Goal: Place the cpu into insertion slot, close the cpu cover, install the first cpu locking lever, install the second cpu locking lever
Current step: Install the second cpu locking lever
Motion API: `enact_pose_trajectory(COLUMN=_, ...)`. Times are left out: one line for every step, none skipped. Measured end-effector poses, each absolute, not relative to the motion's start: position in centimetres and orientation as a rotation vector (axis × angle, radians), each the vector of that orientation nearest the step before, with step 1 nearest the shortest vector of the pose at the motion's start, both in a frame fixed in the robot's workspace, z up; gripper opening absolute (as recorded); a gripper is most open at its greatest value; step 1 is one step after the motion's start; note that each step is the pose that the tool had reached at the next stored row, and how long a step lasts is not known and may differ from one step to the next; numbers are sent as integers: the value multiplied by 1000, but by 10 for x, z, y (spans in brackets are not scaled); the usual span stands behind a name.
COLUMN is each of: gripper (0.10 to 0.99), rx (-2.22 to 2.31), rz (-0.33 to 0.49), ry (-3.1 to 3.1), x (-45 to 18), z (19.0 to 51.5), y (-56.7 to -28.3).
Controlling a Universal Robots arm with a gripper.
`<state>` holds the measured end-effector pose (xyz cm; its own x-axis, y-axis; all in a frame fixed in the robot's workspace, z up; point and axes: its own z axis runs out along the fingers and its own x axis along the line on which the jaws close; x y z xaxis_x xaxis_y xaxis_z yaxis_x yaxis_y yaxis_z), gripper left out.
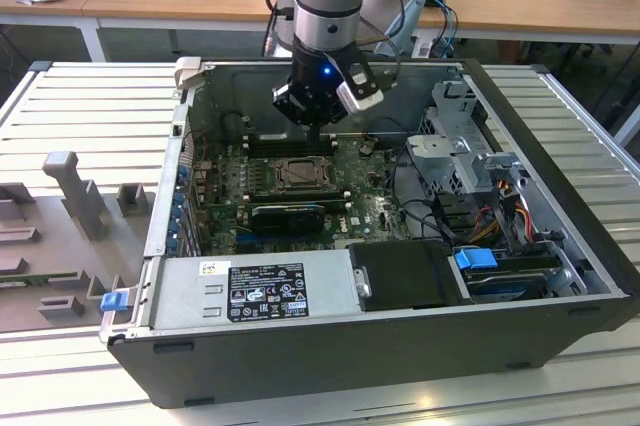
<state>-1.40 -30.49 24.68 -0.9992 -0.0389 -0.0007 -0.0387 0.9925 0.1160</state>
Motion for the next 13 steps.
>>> enact_pose_trajectory(gripper=106, rx=61, rz=-183, ry=-3134, x=-14, z=247, y=-305)
enact_pose_trajectory(gripper=106, rx=61, rz=-183, ry=-3134, x=-14, z=247, y=-307)
enact_pose_trajectory(gripper=106, rx=61, rz=-182, ry=-3134, x=-14, z=247, y=-311)
enact_pose_trajectory(gripper=106, rx=61, rz=-182, ry=-3134, x=-14, z=247, y=-316)
enact_pose_trajectory(gripper=106, rx=61, rz=-182, ry=-3134, x=-14, z=247, y=-321)
enact_pose_trajectory(gripper=106, rx=61, rz=-182, ry=-3134, x=-14, z=247, y=-323)
enact_pose_trajectory(gripper=106, rx=61, rz=-183, ry=-3134, x=-14, z=247, y=-325)
enact_pose_trajectory(gripper=106, rx=61, rz=-182, ry=-3134, x=-14, z=247, y=-330)
enact_pose_trajectory(gripper=106, rx=61, rz=-182, ry=-3134, x=-14, z=246, y=-339)
enact_pose_trajectory(gripper=106, rx=61, rz=-182, ry=-3134, x=-14, z=246, y=-349)
enact_pose_trajectory(gripper=106, rx=61, rz=-182, ry=-3133, x=-14, z=245, y=-355)
enact_pose_trajectory(gripper=106, rx=61, rz=-182, ry=-3133, x=-14, z=245, y=-358)
enact_pose_trajectory(gripper=106, rx=61, rz=-182, ry=-3133, x=-14, z=245, y=-362)
